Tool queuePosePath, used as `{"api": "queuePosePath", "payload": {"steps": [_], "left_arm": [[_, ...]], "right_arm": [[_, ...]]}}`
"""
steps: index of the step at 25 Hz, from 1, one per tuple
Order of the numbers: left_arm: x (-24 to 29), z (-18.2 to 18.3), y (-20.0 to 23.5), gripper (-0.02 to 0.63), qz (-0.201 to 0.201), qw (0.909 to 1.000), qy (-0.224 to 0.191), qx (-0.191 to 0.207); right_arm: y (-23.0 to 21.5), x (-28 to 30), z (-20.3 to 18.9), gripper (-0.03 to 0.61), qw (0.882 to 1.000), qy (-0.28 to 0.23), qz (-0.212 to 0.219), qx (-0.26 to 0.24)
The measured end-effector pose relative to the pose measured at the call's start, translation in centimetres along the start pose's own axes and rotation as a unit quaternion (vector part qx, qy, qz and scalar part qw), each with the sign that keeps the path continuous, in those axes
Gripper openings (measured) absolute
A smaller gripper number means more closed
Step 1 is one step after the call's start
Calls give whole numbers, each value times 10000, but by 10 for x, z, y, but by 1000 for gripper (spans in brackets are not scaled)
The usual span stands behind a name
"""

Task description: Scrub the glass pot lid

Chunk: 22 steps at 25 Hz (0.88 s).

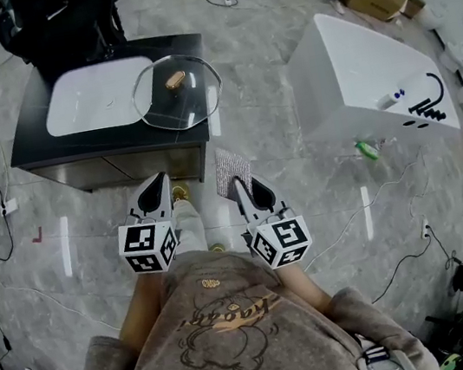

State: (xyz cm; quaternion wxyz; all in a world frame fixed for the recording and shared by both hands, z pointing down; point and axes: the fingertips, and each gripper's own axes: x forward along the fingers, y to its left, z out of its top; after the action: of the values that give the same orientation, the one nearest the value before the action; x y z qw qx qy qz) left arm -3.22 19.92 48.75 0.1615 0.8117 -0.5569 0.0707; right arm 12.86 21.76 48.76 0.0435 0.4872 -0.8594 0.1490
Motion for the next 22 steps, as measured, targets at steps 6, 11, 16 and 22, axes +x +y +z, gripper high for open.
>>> {"api": "queuePosePath", "payload": {"steps": [6,11,16,22], "left_arm": [[50,13,24,17,-59,9999,90,46],[90,21,59,17,-117,9997,228,19],[140,36,90,17,-291,9990,307,118],[202,43,114,17,-803,9942,686,189]], "right_arm": [[-20,46,13,80,10000,2,9,5],[-32,95,17,80,9998,119,-102,88],[-46,148,33,80,9996,202,-173,42],[-60,209,57,80,9990,270,-359,45]]}}
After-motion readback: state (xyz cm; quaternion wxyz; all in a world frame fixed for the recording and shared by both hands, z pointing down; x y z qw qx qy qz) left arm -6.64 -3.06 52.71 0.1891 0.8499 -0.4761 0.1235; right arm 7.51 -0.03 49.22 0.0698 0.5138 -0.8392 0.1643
